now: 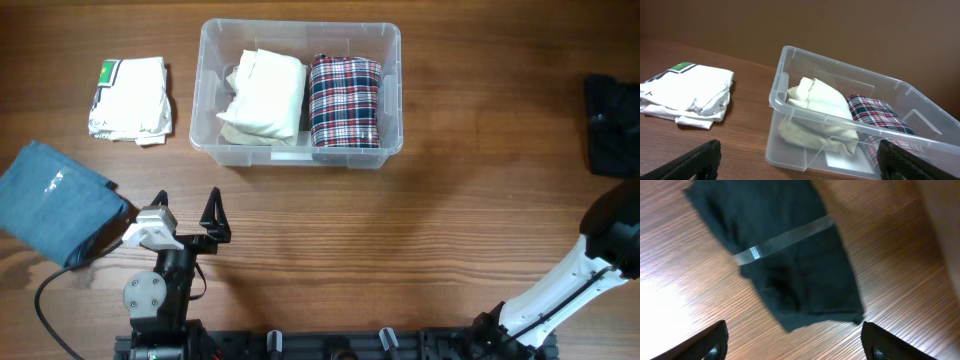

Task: Pack container
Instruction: 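Grasp the black folded garment with the right gripper, then place the black garment on top of the plaid shirt in the bin, then reach the left gripper to the blue denim item and grasp it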

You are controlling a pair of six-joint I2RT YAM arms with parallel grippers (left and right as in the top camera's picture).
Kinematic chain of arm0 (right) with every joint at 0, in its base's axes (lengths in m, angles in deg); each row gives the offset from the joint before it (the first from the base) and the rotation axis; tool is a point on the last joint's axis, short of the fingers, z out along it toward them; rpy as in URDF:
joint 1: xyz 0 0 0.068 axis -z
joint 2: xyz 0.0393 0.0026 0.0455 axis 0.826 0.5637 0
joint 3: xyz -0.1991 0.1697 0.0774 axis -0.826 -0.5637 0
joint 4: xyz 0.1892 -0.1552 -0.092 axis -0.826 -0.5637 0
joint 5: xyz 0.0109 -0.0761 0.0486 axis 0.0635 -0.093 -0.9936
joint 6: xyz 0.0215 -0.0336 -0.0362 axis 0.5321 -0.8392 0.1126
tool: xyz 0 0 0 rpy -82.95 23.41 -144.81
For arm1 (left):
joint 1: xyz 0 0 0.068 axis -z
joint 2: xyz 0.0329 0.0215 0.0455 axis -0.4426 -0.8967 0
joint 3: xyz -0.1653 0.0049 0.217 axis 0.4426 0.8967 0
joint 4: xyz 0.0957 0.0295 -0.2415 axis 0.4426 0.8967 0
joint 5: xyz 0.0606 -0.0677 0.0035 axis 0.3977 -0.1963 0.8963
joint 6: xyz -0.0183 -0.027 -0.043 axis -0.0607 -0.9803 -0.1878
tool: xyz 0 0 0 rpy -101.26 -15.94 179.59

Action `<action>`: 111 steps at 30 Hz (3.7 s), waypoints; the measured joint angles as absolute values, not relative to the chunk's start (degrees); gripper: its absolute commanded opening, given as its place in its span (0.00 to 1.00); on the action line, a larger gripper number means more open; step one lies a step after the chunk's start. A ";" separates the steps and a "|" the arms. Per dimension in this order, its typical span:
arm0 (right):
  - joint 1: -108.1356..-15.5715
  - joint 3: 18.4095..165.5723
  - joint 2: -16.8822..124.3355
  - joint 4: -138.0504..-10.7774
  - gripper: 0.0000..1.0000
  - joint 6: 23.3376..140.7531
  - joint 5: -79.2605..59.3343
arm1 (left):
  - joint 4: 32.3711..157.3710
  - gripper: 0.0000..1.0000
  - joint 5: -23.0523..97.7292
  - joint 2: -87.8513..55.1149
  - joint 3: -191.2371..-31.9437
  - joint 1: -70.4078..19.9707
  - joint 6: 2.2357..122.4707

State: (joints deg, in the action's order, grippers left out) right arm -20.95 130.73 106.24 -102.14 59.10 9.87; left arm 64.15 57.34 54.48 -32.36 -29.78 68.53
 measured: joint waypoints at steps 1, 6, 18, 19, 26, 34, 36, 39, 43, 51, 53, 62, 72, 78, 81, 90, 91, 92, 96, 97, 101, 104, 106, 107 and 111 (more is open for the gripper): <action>-20.62 130.73 106.63 -101.68 0.80 58.35 10.37 | 64.15 1.00 57.34 54.48 -32.36 -29.78 68.53; -20.27 130.73 109.89 -100.28 0.77 55.62 10.79 | 64.15 1.00 57.34 54.48 -32.36 -29.78 68.53; -20.23 130.73 115.42 -97.59 0.04 53.59 10.81 | 64.15 1.00 57.34 54.48 -32.36 -29.78 68.53; -20.23 130.73 115.42 -97.55 0.05 53.74 10.81 | 64.15 1.00 57.34 54.48 -32.36 -29.78 68.53; -21.69 130.73 115.29 -97.57 0.04 59.03 9.85 | 64.15 1.00 57.34 54.48 -32.36 -29.78 68.53; -32.07 130.73 103.81 -94.31 0.04 64.56 -6.48 | 64.15 0.99 57.34 54.48 -32.36 -29.78 68.53; -35.07 130.73 98.89 -93.66 0.04 65.61 -9.67 | 64.15 1.00 57.34 54.48 -32.36 -29.78 68.53; -41.47 130.75 88.25 -94.31 0.04 69.08 -15.15 | 64.15 1.00 57.34 54.48 -32.36 -29.78 68.53; -50.39 130.75 80.99 -96.52 0.04 77.28 -16.64 | 64.15 1.00 57.34 54.48 -32.36 -29.78 68.53; -70.50 130.75 81.87 -100.98 0.04 91.77 -5.76 | 64.15 1.00 57.34 54.48 -32.36 -29.78 68.53; -75.83 130.75 83.40 -100.96 0.04 95.09 -1.45 | 64.15 1.00 57.34 54.48 -32.36 -29.78 68.53; -89.84 130.75 93.56 -100.15 0.04 103.01 17.30 | 64.15 1.00 57.34 54.48 -32.36 -29.78 68.53; -89.73 130.75 104.64 -101.13 0.04 112.99 22.88 | 64.15 1.00 57.34 54.48 -32.36 -29.78 68.53; -89.01 130.75 105.54 -104.26 0.04 115.44 24.08 | 64.15 1.00 57.34 54.48 -32.36 -29.78 68.53; -88.86 130.75 105.54 -105.77 0.04 115.62 24.10 | 64.15 1.00 57.34 54.48 -32.36 -29.78 68.53; -88.75 130.97 105.54 -106.14 1.00 113.72 24.39 | 64.15 1.00 57.34 54.48 -32.36 -29.78 68.53; -88.75 131.58 105.49 -106.12 1.00 112.54 24.56 | 64.15 1.00 57.34 54.48 -32.36 -29.78 68.53; -88.75 132.26 105.28 -106.10 1.00 111.49 24.60 | 64.15 1.00 57.34 54.48 -32.36 -29.78 68.53; -87.26 136.26 96.21 -105.42 1.00 104.60 25.59 | 64.15 1.00 57.34 54.48 -32.36 -29.78 68.53; -85.47 136.46 92.49 -104.87 1.00 103.22 25.61 | 64.15 1.00 57.34 54.48 -32.36 -29.78 68.53; -63.98 138.75 82.81 -103.93 1.00 100.82 22.18 | 64.15 1.00 57.34 54.48 -32.36 -29.78 68.53; -47.29 138.58 84.56 -104.22 1.00 100.80 12.19 | 64.15 1.00 57.34 54.48 -32.36 -29.78 68.53; -38.26 138.58 86.70 -104.59 1.00 100.78 7.03 | 64.15 1.00 57.34 54.48 -32.36 -29.78 68.53; -35.48 138.58 87.48 -104.78 1.00 100.78 6.13 | 64.15 1.00 57.34 54.48 -32.36 -29.78 68.53; -25.91 138.49 90.85 -105.48 1.00 100.80 3.64 | 64.06 1.00 57.29 54.48 -32.36 -29.78 68.53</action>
State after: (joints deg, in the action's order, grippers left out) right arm -25.91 138.49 90.85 -105.48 100.80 3.64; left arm 64.06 57.29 54.48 -32.36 -29.78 68.53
